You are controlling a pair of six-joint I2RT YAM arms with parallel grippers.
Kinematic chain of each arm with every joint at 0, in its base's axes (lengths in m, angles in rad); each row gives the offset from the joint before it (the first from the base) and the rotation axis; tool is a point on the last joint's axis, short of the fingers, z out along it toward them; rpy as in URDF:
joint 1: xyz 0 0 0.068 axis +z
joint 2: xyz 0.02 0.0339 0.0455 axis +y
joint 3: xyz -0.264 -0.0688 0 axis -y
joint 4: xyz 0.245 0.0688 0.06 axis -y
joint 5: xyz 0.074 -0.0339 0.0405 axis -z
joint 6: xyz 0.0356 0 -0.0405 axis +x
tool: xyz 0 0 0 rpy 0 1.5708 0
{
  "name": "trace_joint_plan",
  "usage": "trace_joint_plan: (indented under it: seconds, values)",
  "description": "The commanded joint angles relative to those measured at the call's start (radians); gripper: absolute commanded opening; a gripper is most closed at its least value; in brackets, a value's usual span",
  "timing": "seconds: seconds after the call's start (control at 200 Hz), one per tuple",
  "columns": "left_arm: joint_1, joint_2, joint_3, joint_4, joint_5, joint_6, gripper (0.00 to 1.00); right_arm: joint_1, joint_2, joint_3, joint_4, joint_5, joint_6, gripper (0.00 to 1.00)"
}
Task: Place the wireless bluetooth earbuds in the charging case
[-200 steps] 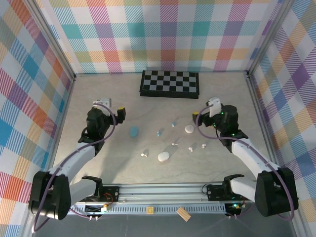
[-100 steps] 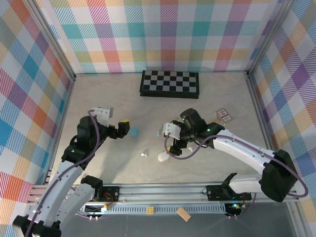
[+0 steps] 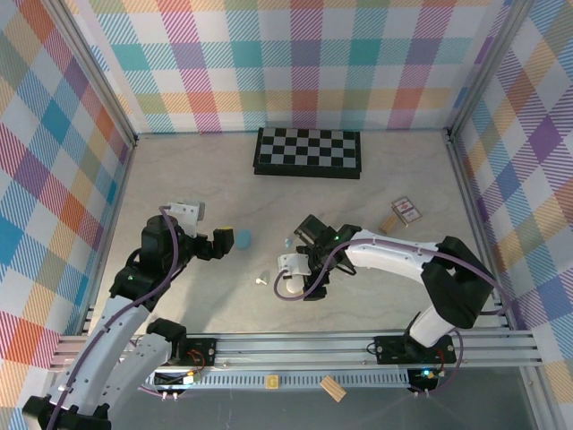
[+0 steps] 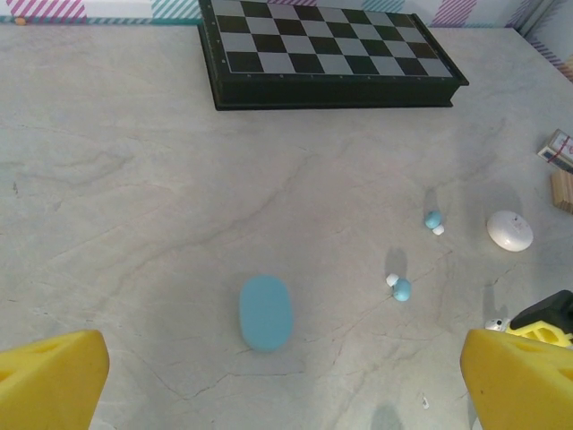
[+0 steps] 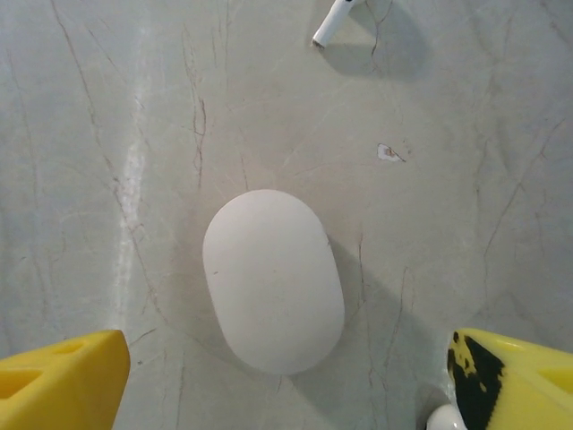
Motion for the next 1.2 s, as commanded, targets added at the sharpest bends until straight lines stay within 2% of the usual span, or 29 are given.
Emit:
trace_joint_plan:
  seconds: [0.0, 0.47, 0.615, 0.725, 0.96, 1.195]
  values:
    - [-0.005, 0.004, -0.007, -0.007, 0.016, -0.020, 1.00, 0.011, 0.029, -0.004, 0.056, -0.005, -0.026, 0.88]
    - [-0.007, -0.002, -0.005, -0.005, 0.016, -0.027, 1.00, 0.012, 0.129, 0.016, 0.058, -0.021, -0.030, 0.67]
    - [-0.007, -0.003, -0.004, -0.021, 0.000, -0.025, 1.00, 0.012, 0.140, 0.017, 0.068, -0.034, -0.026, 0.49]
    - [-0.007, 0.000, -0.004, -0.033, -0.011, -0.021, 1.00, 0.012, 0.136, 0.017, 0.067, -0.039, -0.021, 0.44]
    - [-0.011, 0.013, -0.015, 0.007, 0.010, -0.025, 1.00, -0.007, 0.049, 0.006, 0.079, -0.080, 0.026, 0.42]
    - [-0.123, 0.055, -0.093, 0.286, 0.094, 0.005, 1.00, -0.109, -0.118, -0.015, 0.117, -0.220, 0.102, 0.42]
